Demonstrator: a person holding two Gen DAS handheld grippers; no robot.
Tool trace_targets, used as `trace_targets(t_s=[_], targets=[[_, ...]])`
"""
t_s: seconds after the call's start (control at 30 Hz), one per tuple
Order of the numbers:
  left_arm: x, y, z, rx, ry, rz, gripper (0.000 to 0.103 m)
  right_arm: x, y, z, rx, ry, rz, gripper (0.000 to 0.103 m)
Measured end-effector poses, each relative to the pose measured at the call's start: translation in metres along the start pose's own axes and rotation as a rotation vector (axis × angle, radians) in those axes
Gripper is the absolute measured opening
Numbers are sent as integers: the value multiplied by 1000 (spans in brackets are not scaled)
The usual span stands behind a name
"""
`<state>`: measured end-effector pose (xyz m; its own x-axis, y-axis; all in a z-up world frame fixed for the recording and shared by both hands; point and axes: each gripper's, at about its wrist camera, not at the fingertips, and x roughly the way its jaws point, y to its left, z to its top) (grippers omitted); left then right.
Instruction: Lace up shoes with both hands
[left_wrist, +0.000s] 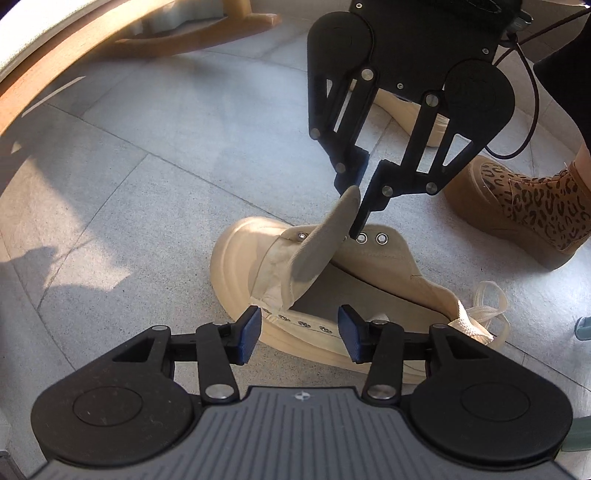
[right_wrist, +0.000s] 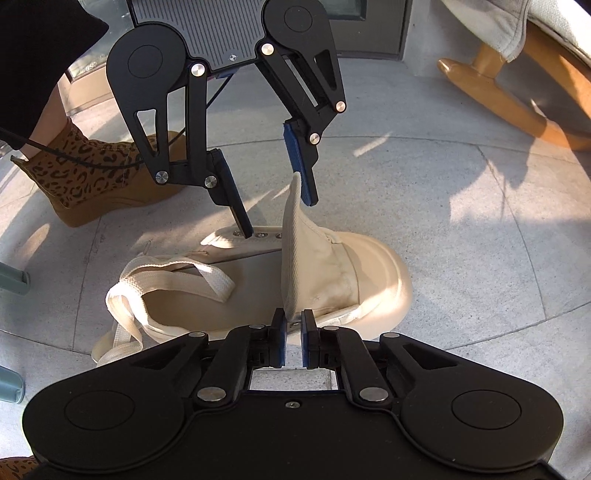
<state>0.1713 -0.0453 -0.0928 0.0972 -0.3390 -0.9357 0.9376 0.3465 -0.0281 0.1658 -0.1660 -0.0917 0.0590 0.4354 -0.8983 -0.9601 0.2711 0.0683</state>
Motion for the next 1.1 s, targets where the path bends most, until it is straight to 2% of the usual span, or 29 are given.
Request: trace_targets(t_s=[0.1, 0.33, 0.6, 0.73, 1.0, 1.1], targets=[[1, 0, 3, -73, 20, 5, 45, 1, 3, 1, -18, 7, -12, 7], [3, -9, 5, -46, 54, 14, 45, -2, 5, 11, -15, -3, -16, 7], [9, -9, -6, -98, 73, -3, 44, 7, 14, 17, -61, 18, -25, 7], [9, -6, -9, -125, 72, -30, 34, 7, 19, 21, -86, 25, -48, 8], [6, -11, -10, -119, 74, -43, 27, -1, 28, 37, -111, -24, -50, 11], [6, -10, -11, -124, 81, -54, 19, 3, 35, 35, -156, -24, -63, 4]])
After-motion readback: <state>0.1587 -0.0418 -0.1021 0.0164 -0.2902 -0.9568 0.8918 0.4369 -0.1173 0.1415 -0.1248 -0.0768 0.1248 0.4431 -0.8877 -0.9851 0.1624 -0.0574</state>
